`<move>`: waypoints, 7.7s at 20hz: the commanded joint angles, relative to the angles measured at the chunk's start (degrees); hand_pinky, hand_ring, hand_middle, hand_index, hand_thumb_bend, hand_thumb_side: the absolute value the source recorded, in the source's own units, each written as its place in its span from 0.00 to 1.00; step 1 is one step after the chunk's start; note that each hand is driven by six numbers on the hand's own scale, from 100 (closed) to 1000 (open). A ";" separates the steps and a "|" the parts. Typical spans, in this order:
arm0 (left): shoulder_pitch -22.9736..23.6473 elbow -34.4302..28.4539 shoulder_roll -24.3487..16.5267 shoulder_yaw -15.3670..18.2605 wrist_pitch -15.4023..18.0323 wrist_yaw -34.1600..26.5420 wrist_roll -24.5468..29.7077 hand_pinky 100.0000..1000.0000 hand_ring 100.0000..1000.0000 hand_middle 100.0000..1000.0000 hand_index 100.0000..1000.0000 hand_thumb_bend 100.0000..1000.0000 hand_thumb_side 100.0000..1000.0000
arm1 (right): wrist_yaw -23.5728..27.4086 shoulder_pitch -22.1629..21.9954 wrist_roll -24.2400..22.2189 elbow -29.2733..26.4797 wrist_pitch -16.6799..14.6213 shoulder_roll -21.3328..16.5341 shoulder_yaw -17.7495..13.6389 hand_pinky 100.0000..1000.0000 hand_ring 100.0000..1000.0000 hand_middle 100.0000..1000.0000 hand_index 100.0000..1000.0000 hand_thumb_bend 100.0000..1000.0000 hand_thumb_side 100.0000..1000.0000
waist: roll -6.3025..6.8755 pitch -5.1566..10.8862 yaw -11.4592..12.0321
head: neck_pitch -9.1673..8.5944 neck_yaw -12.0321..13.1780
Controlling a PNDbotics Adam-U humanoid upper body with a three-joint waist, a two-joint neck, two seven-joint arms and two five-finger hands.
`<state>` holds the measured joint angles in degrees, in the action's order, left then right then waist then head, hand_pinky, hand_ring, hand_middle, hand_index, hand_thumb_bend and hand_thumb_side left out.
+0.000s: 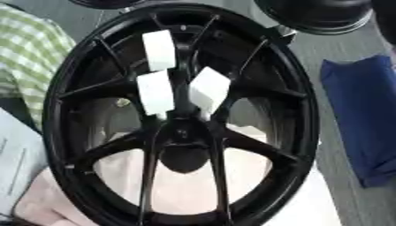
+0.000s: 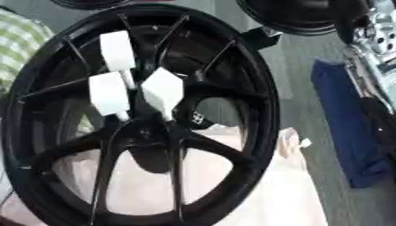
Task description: Pull the pin out of the wheel hub.
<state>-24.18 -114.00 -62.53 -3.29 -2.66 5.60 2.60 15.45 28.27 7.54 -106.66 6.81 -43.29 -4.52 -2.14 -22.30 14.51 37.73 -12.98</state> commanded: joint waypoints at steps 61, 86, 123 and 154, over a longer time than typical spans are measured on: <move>-52.34 40.11 26.48 -20.24 -1.28 16.57 49.09 0.83 0.95 0.80 0.87 0.55 0.57 | -0.24 3.09 -3.76 1.81 1.77 -1.06 3.73 0.89 0.81 0.72 0.68 0.00 0.76 | 4.95 -0.14 -8.04 | -4.75 5.92; -50.97 34.50 25.53 -26.94 -8.00 18.55 49.29 0.81 0.81 0.75 0.83 0.58 0.51 | -0.17 2.29 -3.96 2.62 1.73 -0.24 3.73 0.89 0.81 0.72 0.68 0.00 0.78 | 4.50 -0.10 -7.37 | -2.63 7.43; -50.39 33.02 26.89 -26.66 -4.27 15.31 45.42 0.72 0.73 0.63 0.77 0.57 0.34 | 0.51 0.95 -3.14 3.88 1.87 0.59 3.20 0.89 0.81 0.72 0.68 0.00 0.81 | 4.12 -0.66 -7.52 | -2.69 8.40; -49.63 29.24 20.12 -17.72 -13.46 -0.37 23.74 0.46 0.45 0.20 0.31 0.36 0.00 | 0.60 -0.08 -1.31 4.13 2.51 0.49 2.33 0.89 0.82 0.72 0.68 0.00 0.84 | 4.00 0.17 -6.69 | -1.94 7.44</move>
<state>-72.95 -83.51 -39.30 -23.37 -15.54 6.27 27.76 15.74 27.73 5.90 -102.05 9.36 -41.09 -1.40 2.00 -24.02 7.86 35.69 -5.19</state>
